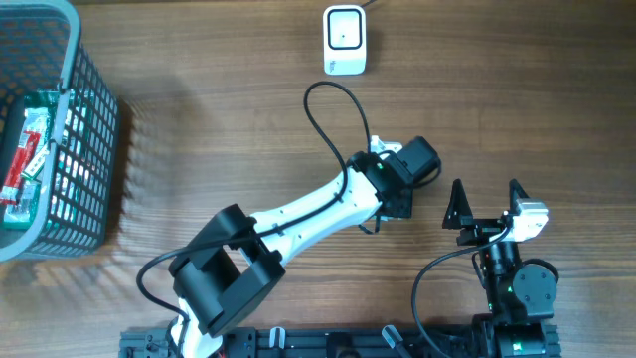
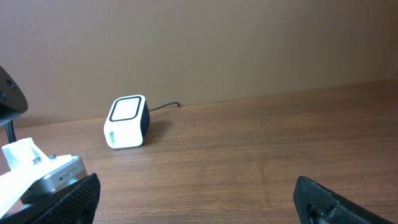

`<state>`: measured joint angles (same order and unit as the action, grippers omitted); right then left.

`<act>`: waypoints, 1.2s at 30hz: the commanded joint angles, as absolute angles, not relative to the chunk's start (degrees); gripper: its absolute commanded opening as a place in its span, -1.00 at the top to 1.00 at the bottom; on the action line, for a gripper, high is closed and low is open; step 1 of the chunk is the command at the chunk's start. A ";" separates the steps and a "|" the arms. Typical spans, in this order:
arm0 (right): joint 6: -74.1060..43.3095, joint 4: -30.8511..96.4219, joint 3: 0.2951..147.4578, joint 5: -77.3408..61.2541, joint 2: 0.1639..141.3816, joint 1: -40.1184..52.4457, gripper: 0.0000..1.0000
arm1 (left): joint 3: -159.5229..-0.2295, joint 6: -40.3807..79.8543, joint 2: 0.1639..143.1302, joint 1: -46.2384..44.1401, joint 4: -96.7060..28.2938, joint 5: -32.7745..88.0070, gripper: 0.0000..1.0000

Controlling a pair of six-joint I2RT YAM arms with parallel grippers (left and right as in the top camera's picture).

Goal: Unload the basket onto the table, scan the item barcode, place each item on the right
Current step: 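Carry the tissue pack with the left gripper and place it mid-table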

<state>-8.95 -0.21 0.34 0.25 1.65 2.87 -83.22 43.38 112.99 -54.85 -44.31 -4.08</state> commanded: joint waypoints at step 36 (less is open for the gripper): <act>-8.58 -0.45 0.30 0.84 1.67 2.55 -0.99 | -96.01 26.61 98.26 -45.80 -49.89 -8.27 -1.00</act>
